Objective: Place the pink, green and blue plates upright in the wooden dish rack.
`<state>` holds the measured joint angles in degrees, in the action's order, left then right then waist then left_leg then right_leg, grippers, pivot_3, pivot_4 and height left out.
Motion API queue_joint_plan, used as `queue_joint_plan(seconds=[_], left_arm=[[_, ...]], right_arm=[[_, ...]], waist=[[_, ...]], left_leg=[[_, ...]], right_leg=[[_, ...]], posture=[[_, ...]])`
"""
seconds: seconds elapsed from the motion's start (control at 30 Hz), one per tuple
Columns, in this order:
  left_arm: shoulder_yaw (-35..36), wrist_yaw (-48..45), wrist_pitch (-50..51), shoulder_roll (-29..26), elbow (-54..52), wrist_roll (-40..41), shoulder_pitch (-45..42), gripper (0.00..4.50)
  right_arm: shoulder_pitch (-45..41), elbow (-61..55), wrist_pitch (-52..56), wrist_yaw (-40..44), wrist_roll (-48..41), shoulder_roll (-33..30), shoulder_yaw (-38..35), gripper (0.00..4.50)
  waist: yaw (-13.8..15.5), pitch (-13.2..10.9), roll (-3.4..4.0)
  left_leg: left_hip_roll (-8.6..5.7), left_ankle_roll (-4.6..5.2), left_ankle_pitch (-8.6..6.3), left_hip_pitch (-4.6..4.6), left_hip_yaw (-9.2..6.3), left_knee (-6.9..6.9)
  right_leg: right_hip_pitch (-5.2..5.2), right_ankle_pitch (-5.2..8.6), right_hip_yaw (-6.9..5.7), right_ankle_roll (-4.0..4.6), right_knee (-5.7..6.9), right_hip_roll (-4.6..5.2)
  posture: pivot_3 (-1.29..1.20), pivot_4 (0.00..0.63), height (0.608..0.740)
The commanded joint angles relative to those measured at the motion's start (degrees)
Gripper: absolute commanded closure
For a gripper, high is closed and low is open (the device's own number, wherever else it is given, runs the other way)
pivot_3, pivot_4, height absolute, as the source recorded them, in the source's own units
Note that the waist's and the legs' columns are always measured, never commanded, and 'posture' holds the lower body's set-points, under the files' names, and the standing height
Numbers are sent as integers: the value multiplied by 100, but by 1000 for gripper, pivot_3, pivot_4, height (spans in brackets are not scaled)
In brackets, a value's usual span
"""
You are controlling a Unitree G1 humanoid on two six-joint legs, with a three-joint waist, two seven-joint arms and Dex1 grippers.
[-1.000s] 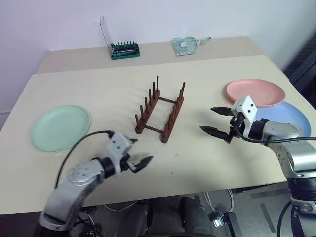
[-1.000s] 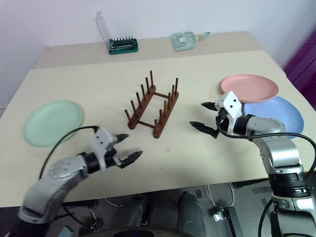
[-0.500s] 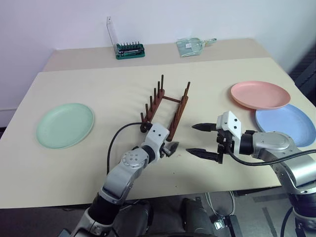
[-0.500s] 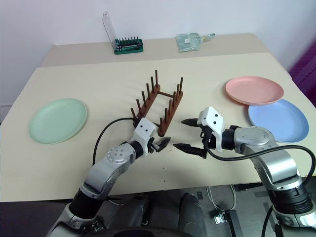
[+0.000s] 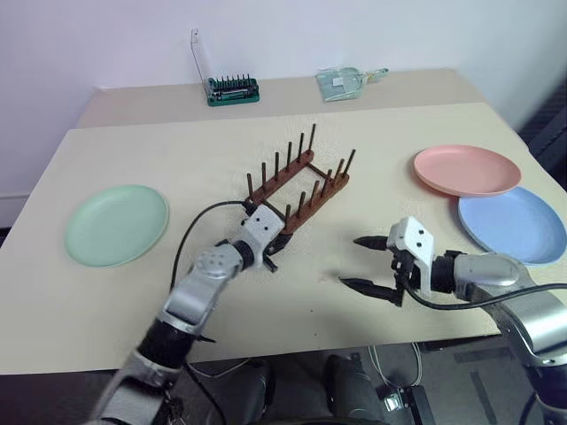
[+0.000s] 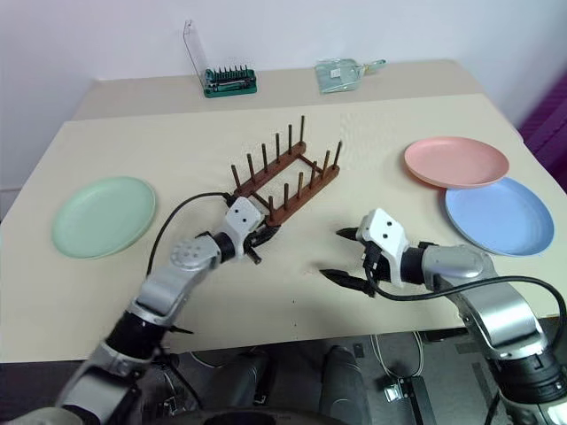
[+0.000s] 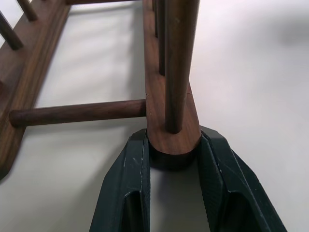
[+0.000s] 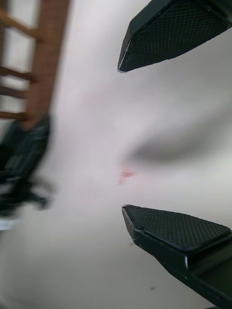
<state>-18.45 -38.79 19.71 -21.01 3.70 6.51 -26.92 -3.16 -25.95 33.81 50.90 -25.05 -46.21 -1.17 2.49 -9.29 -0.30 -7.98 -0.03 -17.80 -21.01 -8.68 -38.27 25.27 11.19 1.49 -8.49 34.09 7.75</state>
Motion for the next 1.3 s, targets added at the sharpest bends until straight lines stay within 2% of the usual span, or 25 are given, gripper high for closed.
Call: queue_joint_plan(seconds=[0.03, 0.13, 0.23, 0.43, 0.6, 0.8, 0.83, 0.87, 0.93, 1.07, 1.13, 1.2, 1.3], left_arm=[[-77, -1271, -881, -53, 584, 234, -551, 3748], [-156, -2480, -1574, 47, 1819, 287, -1357, 3748], [-186, -3167, -2060, 216, 2892, 205, -1937, 3748], [-134, -3214, -2934, 420, 4252, -271, -2427, 3748], [5, -3020, -3196, 444, 4617, -404, -2461, 3748], [136, -2754, -2946, 340, 4445, -525, -2243, 781], [205, -2832, -2737, 232, 4233, -438, -2139, 275], [254, -2892, -2564, 154, 4039, -372, -2049, 256], [355, -2878, -2255, -124, 3541, -354, -1758, 533], [470, -3101, -1285, -459, 2132, 20, -1138, 2440], [303, -3155, -620, -512, 1005, 211, -737, 3383], [110, -2928, -234, -421, 195, 135, -456, 4426], [-218, -2505, -60, -164, -373, -153, -224, 4472]], right_arm=[[179, -496, -85, -230, -58, 57, -331, 0], [549, -861, -9, -596, -55, 212, -510, 0], [828, -1143, 68, -872, -40, 336, -616, 0], [1117, -1482, 167, -1199, -105, 436, -775, 0], [1168, -1509, 178, -1275, -87, 420, -825, 0], [1017, -1288, 185, -1287, -44, 347, -880, 0], [1013, -1196, 214, -1323, 56, 273, -921, 255], [1019, -1132, 231, -1347, 129, 218, -958, 533], [1039, -885, 288, -1363, 274, 67, -1034, 1286], [1039, -588, 331, -1345, 369, -53, -1125, 3339], [1011, -382, 336, -1302, 506, -167, -1063, 4321], [932, -195, 317, -1349, 713, -243, -930, 4500], [723, 88, 130, -1539, 1170, -285, -619, 4500]], waist=[[-15, 0, 1], [4, -1, -2], [-16, -2, -4], [-38, -5, -8], [-27, -6, -10], [-30, -6, -10], [-32, -6, -10], [-43, -5, -9], [-64, -5, -8], [-74, -4, -7], [-78, -3, -6], [-28, -3, -6], [-9, -3, -6]], left_leg=[[0, 2, -1, 0, 1, 1], [0, 4, -2, -5, 1, 1], [0, 2, -1, -13, -2, -3], [1, 6, -3, -11, 3, 0], [0, 6, -2, -12, 3, -7], [0, 6, -2, -12, 2, -7], [0, 7, -2, -12, 2, -7], [0, 7, -2, -12, 2, -7], [1, 7, -2, -9, 3, -6], [3, 6, -2, -5, 3, -2], [3, 7, -2, -6, 3, -3], [0, 9, -4, -7, 3, -5], [-1, 8, -3, -8, 1, -11]], right_leg=[[0, 0, 1, 0, -1, 0], [6, 0, 0, 0, -2, 0], [8, -1, -7, 0, -2, 0], [11, 0, -4, -1, -3, 0], [8, -3, -4, -5, -2, 0], [9, -3, -4, -6, 0, -1], [9, -3, -4, -6, 0, -1], [9, -3, -4, -6, 0, -1], [10, -3, -4, -6, 1, -2], [10, -3, -4, -6, 4, -2], [9, -3, -3, -6, 4, -1], [8, -3, -2, -6, 4, 1], [1, -3, -2, -6, 4, 0]], posture=[[0, 150, 740], [0, 150, 740], [0, 150, 740], [0, 150, 740], [0, 150, 740], [0, 150, 740], [0, 150, 740], [0, 150, 740], [0, 150, 740], [0, 150, 740], [0, 150, 740], [0, 150, 740], [0, 150, 740]])
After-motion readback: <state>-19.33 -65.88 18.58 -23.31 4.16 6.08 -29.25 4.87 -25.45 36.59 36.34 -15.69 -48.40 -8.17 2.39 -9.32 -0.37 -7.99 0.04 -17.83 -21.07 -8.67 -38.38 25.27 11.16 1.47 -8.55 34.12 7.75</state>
